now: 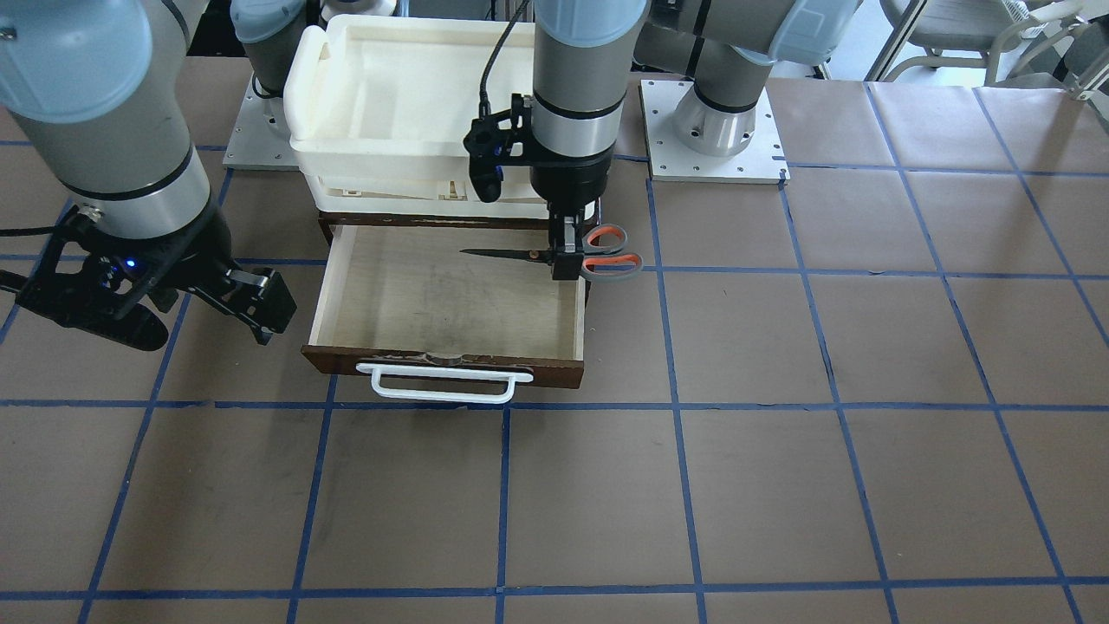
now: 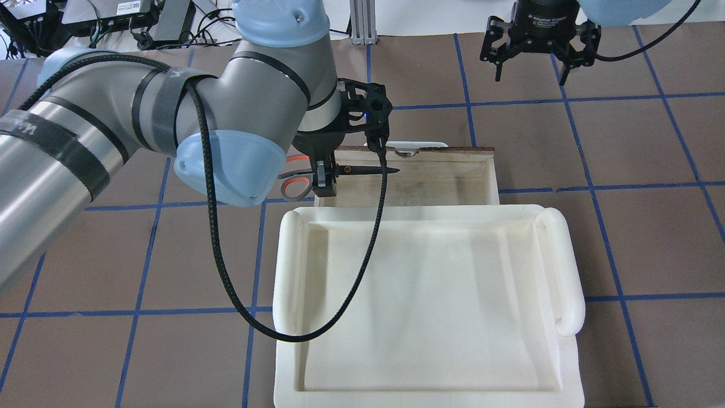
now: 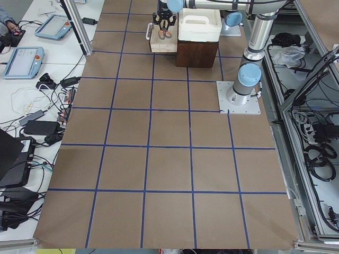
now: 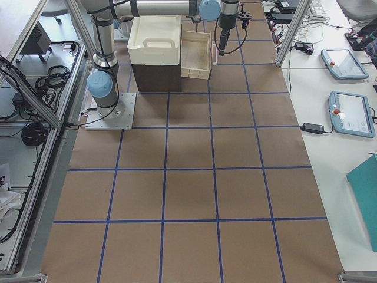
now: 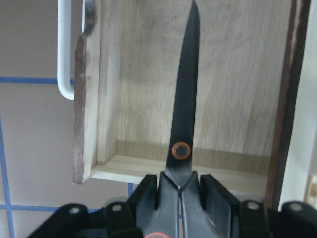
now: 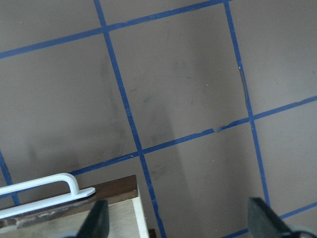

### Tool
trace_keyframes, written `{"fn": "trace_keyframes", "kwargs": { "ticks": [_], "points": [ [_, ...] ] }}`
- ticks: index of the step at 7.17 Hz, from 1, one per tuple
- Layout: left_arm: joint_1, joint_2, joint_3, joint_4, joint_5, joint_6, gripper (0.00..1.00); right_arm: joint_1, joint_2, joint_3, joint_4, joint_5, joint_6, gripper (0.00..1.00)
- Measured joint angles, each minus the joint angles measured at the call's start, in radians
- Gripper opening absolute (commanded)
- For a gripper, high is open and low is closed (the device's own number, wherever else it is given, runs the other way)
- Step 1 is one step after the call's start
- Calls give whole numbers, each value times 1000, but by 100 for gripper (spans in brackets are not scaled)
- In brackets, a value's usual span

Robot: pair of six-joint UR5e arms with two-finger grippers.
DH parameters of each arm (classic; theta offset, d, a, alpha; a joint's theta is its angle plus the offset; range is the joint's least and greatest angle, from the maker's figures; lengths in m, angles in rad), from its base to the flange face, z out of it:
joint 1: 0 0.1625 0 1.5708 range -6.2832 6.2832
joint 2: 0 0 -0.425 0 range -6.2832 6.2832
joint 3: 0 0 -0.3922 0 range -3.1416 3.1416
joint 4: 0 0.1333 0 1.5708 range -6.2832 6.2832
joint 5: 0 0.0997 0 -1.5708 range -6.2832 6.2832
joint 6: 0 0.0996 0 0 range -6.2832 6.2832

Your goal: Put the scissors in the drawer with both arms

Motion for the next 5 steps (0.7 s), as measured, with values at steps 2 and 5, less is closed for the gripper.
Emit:
{"fn": "trace_keyframes", "kwargs": {
  "ticks": [2,5],
  "points": [
    [-44,-42,16,8,-6,-37,0,-75,-28,5,-1,2,-137,100],
    [-60,-117,67,10,-38,-54,0,-110,-76,32,2,4,-152,100]
  ]
}}
